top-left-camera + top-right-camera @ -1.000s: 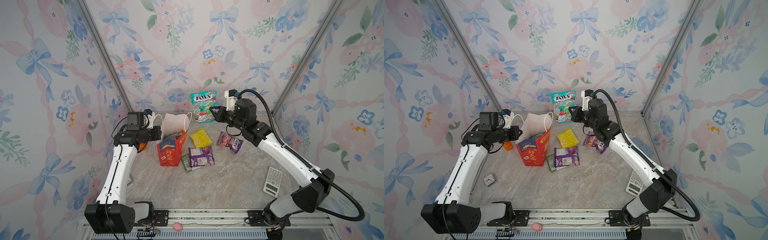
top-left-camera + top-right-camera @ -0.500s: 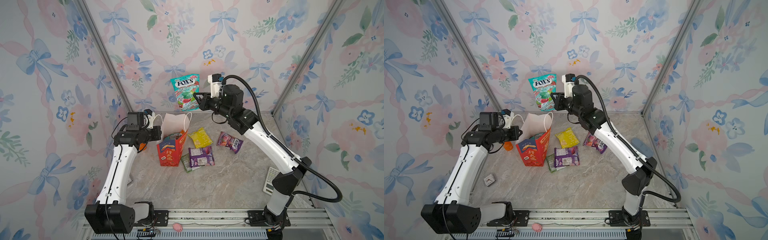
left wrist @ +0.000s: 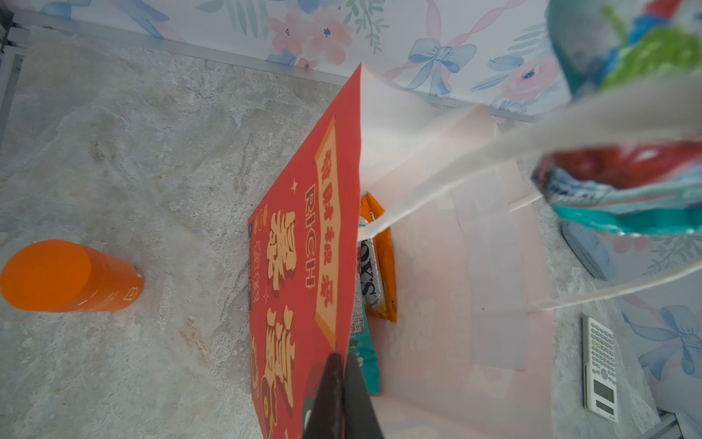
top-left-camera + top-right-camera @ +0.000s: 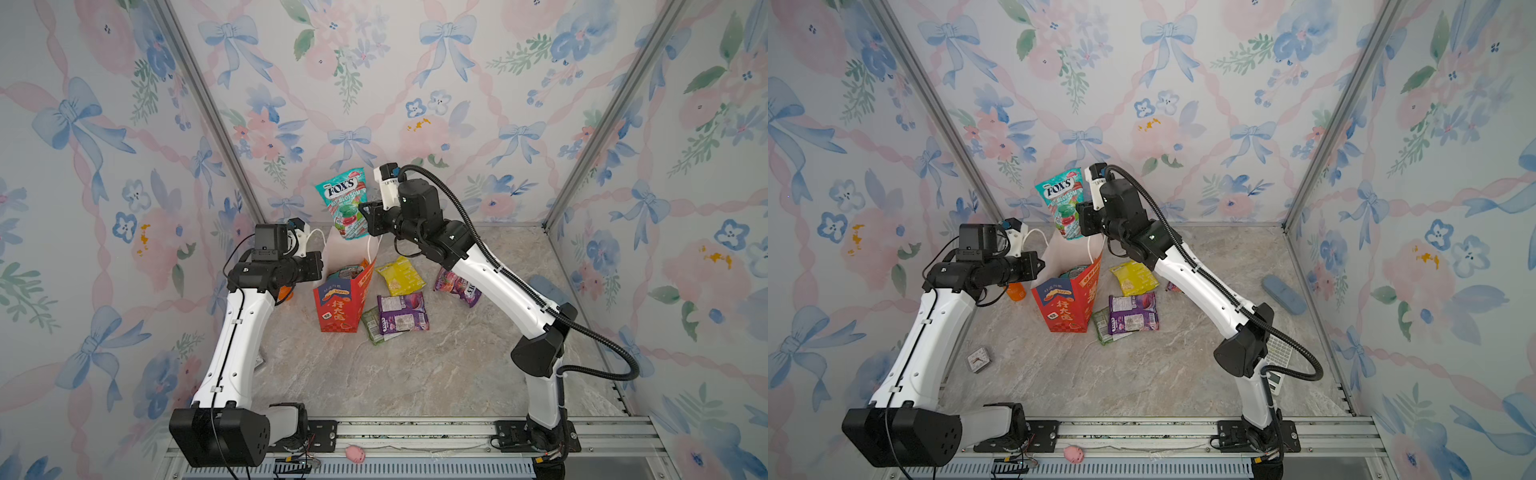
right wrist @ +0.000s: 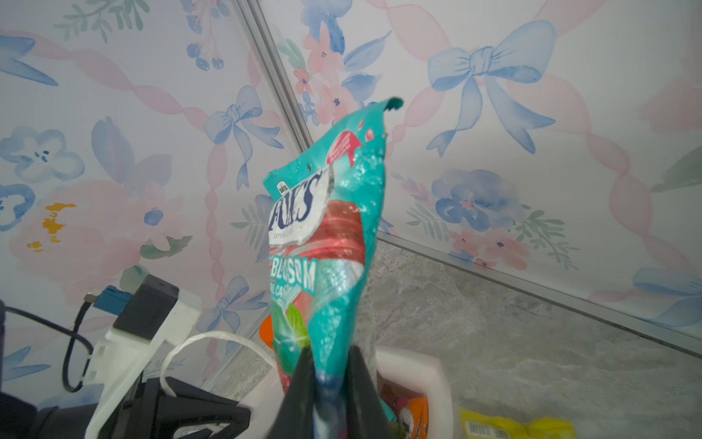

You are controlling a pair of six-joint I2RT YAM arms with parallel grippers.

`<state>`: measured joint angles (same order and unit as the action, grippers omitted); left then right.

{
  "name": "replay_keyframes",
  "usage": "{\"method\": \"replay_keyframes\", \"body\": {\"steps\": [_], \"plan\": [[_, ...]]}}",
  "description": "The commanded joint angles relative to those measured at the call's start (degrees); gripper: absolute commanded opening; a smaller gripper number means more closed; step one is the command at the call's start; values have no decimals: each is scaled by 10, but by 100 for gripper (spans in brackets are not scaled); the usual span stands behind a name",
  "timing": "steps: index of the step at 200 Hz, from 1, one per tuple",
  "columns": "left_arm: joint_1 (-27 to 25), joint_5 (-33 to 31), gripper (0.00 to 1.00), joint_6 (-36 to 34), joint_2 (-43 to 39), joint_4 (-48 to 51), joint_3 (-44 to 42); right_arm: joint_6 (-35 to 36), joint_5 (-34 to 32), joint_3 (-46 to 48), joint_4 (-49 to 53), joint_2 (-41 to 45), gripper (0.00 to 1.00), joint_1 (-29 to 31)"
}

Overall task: Place the snacks into the paper bag
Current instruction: 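Carry the Mint Blossom packet with the right gripper over the bag opening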

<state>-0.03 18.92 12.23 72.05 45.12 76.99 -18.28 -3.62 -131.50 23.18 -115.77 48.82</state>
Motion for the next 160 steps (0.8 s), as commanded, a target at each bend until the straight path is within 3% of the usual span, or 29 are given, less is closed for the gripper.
{"method": "replay_keyframes", "body": {"steps": [1, 60, 160], "plan": [[-1, 3, 0, -3, 3, -4, 1, 34, -48, 15, -10, 28, 0, 14], [-1, 2, 0, -5, 2, -4, -2, 31, -82, 139, -40, 94, 0, 21], [-1, 4, 0, -2, -6, -4, -4, -35, -69, 234, -72, 131, 0, 48]]}}
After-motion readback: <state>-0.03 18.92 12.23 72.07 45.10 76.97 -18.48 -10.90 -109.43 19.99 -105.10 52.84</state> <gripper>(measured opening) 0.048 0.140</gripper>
